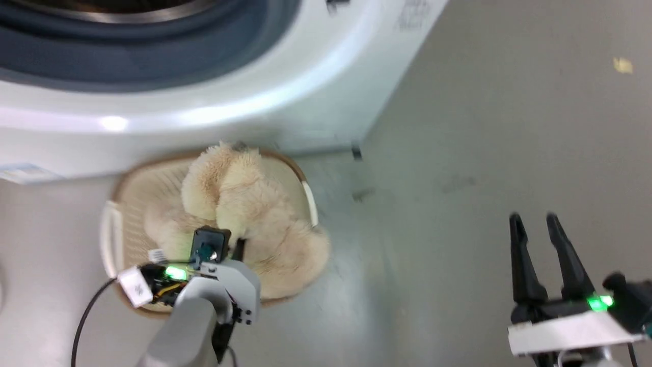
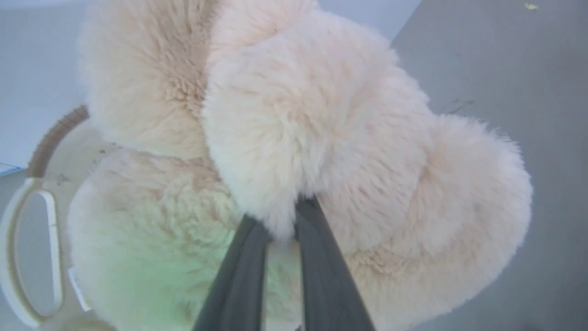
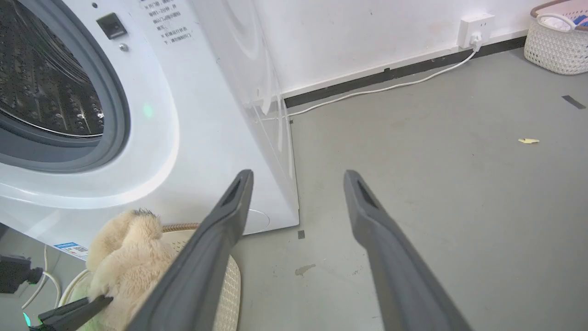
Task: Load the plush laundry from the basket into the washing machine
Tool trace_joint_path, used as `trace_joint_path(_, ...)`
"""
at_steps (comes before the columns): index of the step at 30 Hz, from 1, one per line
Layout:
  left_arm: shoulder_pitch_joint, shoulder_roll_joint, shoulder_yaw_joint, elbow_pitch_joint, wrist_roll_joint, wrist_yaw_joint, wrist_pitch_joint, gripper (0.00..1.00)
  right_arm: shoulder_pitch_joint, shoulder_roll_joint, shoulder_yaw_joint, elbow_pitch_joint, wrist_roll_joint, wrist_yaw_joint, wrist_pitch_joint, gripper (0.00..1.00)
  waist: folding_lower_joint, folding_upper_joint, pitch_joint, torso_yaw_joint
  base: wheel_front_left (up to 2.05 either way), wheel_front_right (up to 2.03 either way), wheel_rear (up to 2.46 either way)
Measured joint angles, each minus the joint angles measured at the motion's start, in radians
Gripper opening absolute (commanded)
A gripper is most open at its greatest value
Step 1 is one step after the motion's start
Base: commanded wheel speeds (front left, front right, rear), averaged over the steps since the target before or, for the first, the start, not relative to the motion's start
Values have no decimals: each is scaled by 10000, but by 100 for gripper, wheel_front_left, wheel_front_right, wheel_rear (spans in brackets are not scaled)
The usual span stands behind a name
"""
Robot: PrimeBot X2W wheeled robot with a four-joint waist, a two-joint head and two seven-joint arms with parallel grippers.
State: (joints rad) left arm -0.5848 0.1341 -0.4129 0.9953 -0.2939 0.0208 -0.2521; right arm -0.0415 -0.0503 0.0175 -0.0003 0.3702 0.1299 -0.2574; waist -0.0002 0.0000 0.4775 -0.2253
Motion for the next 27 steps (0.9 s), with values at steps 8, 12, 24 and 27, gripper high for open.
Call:
trace_joint_path(8, 2671, 267, 882, -5172, 370, 272, -38, 0, 862, 0, -324, -127, -261, 0, 0, 100, -2, 0, -1859, 748, 0, 0, 0)
trace_joint_path(12, 3303, 372, 1354, -7166, 637, 261, -40, 0, 940, 0, -372, -201, -274, 0, 0, 100, -3, 0, -2327, 1085, 0, 0, 0)
trace_joint_path(24, 1787, 512, 2073, -8817, 1193, -257, -13, 0, 401, 0, -36, -391, -242, 0, 0, 100, 2, 0, -1284, 1009, 0, 0, 0)
trace_joint_path(27, 662, 754, 2265, -8427, 1241, -290, 403, 0, 30, 2, 86, -395, -151, 0, 0, 100, 3, 0, -796, 823, 0, 0, 0)
